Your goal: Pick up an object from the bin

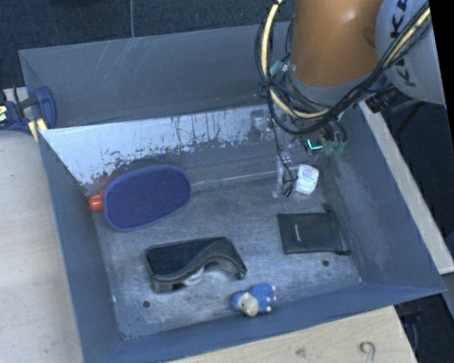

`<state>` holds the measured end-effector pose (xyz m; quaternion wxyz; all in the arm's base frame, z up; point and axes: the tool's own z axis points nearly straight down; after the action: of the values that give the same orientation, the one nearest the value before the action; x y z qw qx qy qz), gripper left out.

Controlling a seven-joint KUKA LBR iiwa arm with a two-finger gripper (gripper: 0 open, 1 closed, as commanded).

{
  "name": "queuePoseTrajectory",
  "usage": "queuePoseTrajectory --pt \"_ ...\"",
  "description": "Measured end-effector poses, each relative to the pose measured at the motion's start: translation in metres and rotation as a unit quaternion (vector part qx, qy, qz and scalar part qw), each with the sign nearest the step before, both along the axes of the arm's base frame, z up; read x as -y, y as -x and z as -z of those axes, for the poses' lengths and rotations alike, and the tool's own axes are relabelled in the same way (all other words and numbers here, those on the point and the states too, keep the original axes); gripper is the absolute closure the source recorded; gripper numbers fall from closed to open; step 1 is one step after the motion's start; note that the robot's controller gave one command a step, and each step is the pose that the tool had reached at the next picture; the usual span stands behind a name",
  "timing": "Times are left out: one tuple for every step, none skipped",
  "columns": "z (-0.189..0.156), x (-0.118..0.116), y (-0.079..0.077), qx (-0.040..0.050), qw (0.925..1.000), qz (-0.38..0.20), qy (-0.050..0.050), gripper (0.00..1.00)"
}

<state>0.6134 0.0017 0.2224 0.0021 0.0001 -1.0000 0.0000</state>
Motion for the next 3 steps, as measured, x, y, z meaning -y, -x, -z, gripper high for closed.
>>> queuePoseTrajectory --pt "0.157 0.114 0.087 -0.001 0.9988 -0.05 0.001 0.0" --pt "0.121 0.127 0.094 0.0056 0.9994 -0.034 0.001 0.0" --pt "0.099 0.147 0.091 0.0055 0.9994 -0.034 0.001 0.0"
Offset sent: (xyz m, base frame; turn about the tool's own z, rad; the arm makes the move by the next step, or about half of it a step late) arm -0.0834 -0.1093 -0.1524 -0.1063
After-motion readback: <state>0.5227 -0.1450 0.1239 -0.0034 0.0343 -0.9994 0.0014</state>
